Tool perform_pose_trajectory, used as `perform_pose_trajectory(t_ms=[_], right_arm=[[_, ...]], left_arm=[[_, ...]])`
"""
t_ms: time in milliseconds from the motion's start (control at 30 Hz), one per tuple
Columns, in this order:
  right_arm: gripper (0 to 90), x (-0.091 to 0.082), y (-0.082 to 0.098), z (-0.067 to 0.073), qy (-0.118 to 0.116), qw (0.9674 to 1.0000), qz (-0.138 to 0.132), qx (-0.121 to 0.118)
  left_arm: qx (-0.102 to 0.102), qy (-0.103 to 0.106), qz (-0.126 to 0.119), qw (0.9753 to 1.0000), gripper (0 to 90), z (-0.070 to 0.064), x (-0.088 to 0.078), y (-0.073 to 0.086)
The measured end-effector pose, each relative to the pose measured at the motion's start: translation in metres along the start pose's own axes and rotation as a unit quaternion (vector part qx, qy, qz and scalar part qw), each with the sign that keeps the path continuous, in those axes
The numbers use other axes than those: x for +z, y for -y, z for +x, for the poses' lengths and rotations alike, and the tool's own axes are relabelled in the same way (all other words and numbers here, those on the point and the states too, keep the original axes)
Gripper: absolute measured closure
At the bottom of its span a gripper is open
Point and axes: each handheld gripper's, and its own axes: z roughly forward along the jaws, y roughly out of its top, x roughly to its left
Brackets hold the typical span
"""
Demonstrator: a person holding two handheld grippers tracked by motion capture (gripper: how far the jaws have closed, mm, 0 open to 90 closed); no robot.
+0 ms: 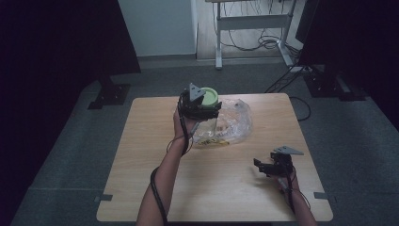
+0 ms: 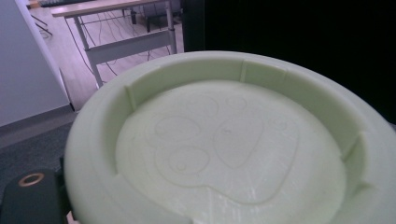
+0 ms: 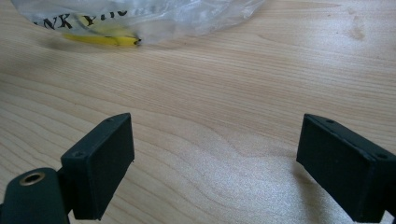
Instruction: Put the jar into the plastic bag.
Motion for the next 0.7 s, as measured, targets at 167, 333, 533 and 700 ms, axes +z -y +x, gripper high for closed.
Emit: perform_pose_trajectory(t_ms=[167, 333, 533, 700], right_arm=[[10.9, 0.0, 0.0, 0.0, 0.0, 1.0, 0.001, -0.001], [10.9, 0.0, 0.0, 0.0, 0.0, 1.0, 0.0, -0.001], [10.7, 0.002, -0.001, 0.002, 0.001, 0.9999, 0.005, -0.01], [10.7, 0.002, -0.001, 0.001, -0.002, 0.9999, 0.005, -0.009]], left_arm=[[0.0, -0.006, 0.002, 1.0, 10.9, 0.002, 0.011, 0.001], [-0.007, -0.004, 0.004, 1.0, 10.9, 0.005, 0.022, 0.001], [-0.002, -0.009, 0.013, 0.9999, 10.9, 0.008, 0.037, 0.002], [-0.001, -0.02, 0.014, 0.9997, 10.9, 0.009, 0.048, 0.005]])
